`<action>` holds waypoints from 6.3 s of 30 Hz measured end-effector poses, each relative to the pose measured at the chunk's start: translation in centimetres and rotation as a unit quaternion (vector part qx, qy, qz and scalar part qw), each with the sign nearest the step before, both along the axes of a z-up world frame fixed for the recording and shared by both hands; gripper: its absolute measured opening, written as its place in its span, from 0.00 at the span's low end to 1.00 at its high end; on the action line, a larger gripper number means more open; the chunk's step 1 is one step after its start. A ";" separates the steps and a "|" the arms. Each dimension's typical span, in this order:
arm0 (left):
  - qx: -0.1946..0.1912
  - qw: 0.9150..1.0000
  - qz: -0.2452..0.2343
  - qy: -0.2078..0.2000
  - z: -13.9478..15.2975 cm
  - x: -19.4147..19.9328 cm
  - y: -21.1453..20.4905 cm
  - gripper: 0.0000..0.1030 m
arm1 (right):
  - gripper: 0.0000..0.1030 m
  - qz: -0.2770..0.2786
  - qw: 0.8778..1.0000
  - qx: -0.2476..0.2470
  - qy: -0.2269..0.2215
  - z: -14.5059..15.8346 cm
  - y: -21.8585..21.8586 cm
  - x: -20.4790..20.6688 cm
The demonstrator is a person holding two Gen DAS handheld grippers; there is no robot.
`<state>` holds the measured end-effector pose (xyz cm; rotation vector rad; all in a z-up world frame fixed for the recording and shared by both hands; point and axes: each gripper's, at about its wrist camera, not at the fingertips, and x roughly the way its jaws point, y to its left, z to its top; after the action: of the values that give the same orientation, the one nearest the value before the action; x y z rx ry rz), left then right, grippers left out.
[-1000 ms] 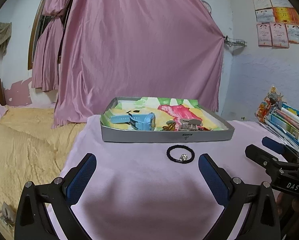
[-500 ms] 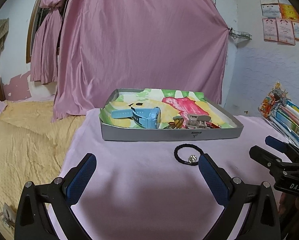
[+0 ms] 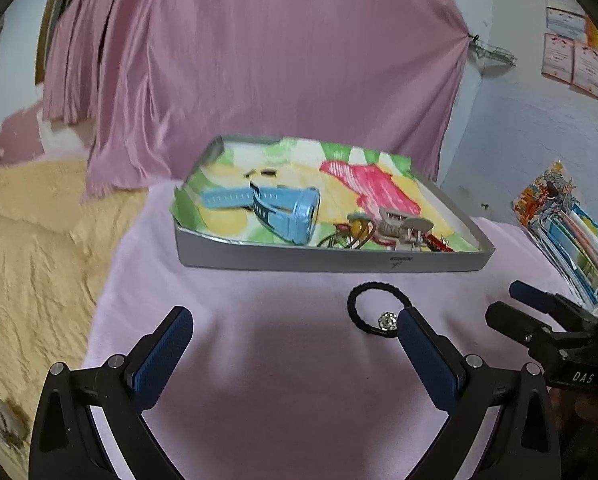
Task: Organize jewelry
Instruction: 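Lower the right tool onto the black hair tie and close, then grasp the small gold earring with the left tool while the right tool lifts the black hair tie, then carry the gold earring and black hair tie into the tray and open both tools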
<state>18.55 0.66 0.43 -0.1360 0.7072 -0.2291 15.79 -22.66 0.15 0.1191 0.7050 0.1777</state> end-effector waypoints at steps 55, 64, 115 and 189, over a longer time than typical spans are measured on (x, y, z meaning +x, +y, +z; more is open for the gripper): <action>-0.003 0.998 -0.023 0.054 -1.1 2.8 -1.5 0.99 | 0.30 0.077 0.989 -0.100 0.081 -2.1 2.3 6.2; 0.031 0.996 -0.066 0.050 -1.0 2.7 -4.4 0.98 | 0.30 0.057 0.989 -0.102 0.086 -2.1 -0.1 5.3; 0.033 0.991 -0.127 0.026 -0.3 2.5 -8.9 0.13 | 0.05 0.083 0.995 -0.036 0.038 -0.8 -1.2 3.5; 0.022 0.996 0.027 -0.077 5.4 7.1 -5.0 0.78 | 0.71 -0.047 0.991 -0.019 -0.124 4.8 -2.1 7.6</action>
<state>25.64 -4.38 5.85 -0.0939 0.5537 -0.1696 23.37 -24.76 4.96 0.0925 0.4545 0.0860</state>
